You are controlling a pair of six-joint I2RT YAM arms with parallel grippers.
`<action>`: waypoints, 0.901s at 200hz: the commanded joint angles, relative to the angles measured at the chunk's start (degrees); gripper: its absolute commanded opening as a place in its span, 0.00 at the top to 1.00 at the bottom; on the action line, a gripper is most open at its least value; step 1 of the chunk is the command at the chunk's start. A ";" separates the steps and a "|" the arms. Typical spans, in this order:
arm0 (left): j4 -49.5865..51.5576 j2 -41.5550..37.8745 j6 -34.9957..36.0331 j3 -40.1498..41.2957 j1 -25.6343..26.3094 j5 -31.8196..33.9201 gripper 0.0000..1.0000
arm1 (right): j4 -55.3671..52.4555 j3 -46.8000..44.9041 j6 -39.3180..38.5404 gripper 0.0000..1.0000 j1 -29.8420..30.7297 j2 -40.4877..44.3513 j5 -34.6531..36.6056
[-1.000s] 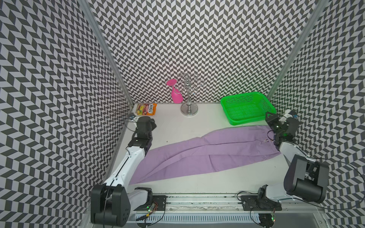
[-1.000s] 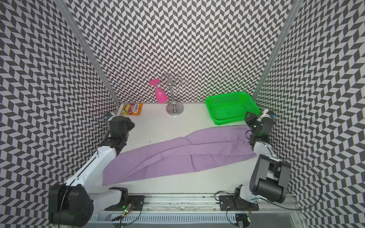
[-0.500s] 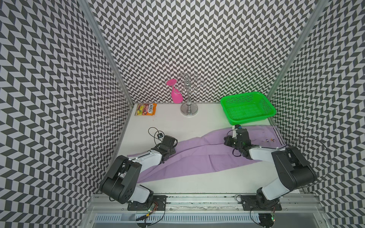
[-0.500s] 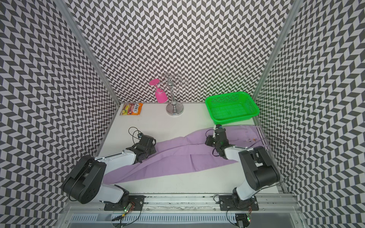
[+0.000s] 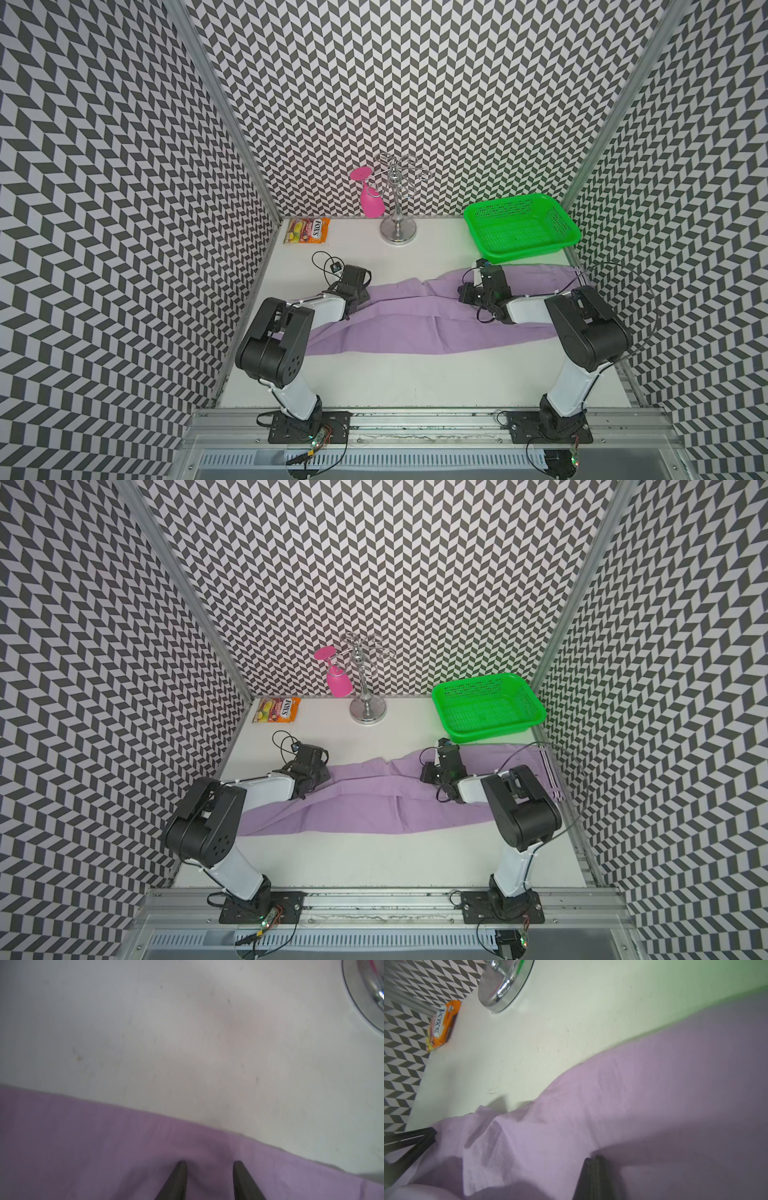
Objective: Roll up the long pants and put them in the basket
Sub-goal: Fold the long pant at the center of the board.
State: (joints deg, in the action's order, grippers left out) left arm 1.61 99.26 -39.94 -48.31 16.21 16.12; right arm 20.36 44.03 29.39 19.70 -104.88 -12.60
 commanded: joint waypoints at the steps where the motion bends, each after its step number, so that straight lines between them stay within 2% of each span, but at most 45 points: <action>1: 3.71 5.42 3.60 -5.44 -3.18 1.39 0.60 | 1.19 2.93 4.36 1.00 0.60 -3.06 -5.19; 16: 3.29 7.83 4.51 -8.42 -4.44 4.18 0.60 | 2.08 4.80 5.86 1.00 0.77 -4.27 -5.49; 33: 3.56 10.31 4.67 -12.24 -7.52 3.12 0.60 | 1.08 8.97 5.49 1.00 1.33 -6.56 -6.22; 49: 0.31 10.95 6.97 -14.12 -9.05 1.11 0.60 | -1.53 13.91 2.11 0.97 2.53 -8.25 -7.48; 61: 3.76 10.65 8.45 -18.28 -9.67 0.45 0.59 | -3.98 16.15 -1.30 0.96 3.34 -7.75 -7.91; 75: 5.49 7.19 10.84 -19.48 -8.42 2.80 0.57 | -4.11 14.66 -5.22 0.96 3.91 -4.49 -7.37; 87: 6.02 3.09 12.17 -18.52 -7.13 4.60 0.54 | -3.60 11.59 -8.97 0.92 4.54 -0.24 -6.30; 104: 7.42 -1.96 12.17 -15.51 -5.16 4.74 0.51 | -5.33 7.68 -16.40 0.80 7.53 5.96 -3.95; 123: 5.41 -6.19 11.71 -9.36 -3.30 2.37 0.48 | -8.93 4.60 -25.35 0.61 15.18 11.00 1.69; 146: 3.53 -8.77 10.05 -2.87 -3.88 -1.35 0.48 | -9.61 1.20 -32.34 0.46 24.76 13.09 10.98; 180: 0.46 -12.72 9.73 3.75 -4.69 -3.36 0.47 | -8.84 1.04 -36.21 0.42 27.05 9.74 17.26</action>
State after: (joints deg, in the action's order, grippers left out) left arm 3.55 89.32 -29.65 -47.86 12.47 15.44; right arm 11.68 44.95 -0.21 47.75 -92.62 -4.36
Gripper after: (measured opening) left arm 0.521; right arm 0.580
